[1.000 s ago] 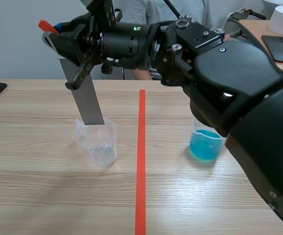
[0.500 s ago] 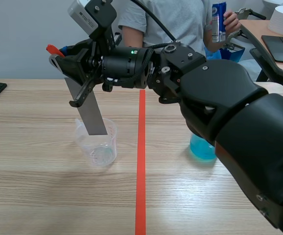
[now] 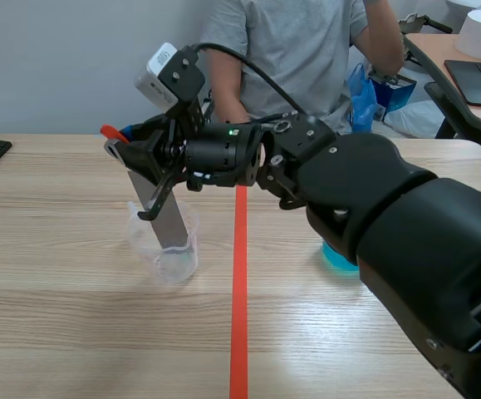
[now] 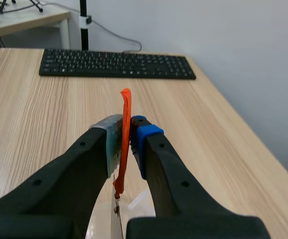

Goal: Do the redox reaction experiment.
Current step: 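Put the plate into the left beaker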

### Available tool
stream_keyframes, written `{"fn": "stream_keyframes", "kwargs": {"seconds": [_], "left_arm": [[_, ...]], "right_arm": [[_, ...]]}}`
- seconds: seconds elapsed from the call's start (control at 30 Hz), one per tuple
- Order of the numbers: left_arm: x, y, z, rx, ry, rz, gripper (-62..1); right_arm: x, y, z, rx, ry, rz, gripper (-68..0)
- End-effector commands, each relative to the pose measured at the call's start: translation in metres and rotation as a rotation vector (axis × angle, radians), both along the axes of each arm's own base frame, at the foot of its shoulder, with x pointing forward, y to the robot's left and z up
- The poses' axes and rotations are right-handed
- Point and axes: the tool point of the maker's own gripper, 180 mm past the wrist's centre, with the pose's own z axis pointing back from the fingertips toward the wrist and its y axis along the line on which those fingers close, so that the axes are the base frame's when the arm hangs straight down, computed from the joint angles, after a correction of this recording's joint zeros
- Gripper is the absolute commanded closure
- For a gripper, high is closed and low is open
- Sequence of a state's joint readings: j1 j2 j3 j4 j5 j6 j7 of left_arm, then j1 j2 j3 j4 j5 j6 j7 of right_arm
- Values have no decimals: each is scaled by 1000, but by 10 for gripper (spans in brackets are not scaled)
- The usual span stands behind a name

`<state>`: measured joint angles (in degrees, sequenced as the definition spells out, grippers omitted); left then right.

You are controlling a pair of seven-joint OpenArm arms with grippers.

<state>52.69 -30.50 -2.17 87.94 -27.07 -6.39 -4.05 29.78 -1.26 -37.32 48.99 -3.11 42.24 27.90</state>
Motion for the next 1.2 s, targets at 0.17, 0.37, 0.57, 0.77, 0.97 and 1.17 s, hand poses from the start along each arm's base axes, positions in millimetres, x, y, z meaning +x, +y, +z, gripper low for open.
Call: {"fn": "stream_keyframes", "kwargs": {"seconds": [0.17,0.37,0.57,0.77,0.97,1.17], "left_arm": [[2,-1,3,-3,-12,3,-43],[3,1,3,8,-14,13,-43],[3,1,3,8,-14,13,-43],[3,1,3,8,-14,13,-43],[3,1,3,8,-14,13,-43],[3,1,3,7,-14,12,-43]], "right_arm": [[4,6,7,1,-55,7,-15],[5,5,0,-48,-88,0,-15],[4,5,-10,-107,-107,10,-97],[-7,9,-11,-106,-90,65,-176],[-25,21,-13,-103,-104,133,-424],[-44,35,-10,-73,-114,204,-679]]}}
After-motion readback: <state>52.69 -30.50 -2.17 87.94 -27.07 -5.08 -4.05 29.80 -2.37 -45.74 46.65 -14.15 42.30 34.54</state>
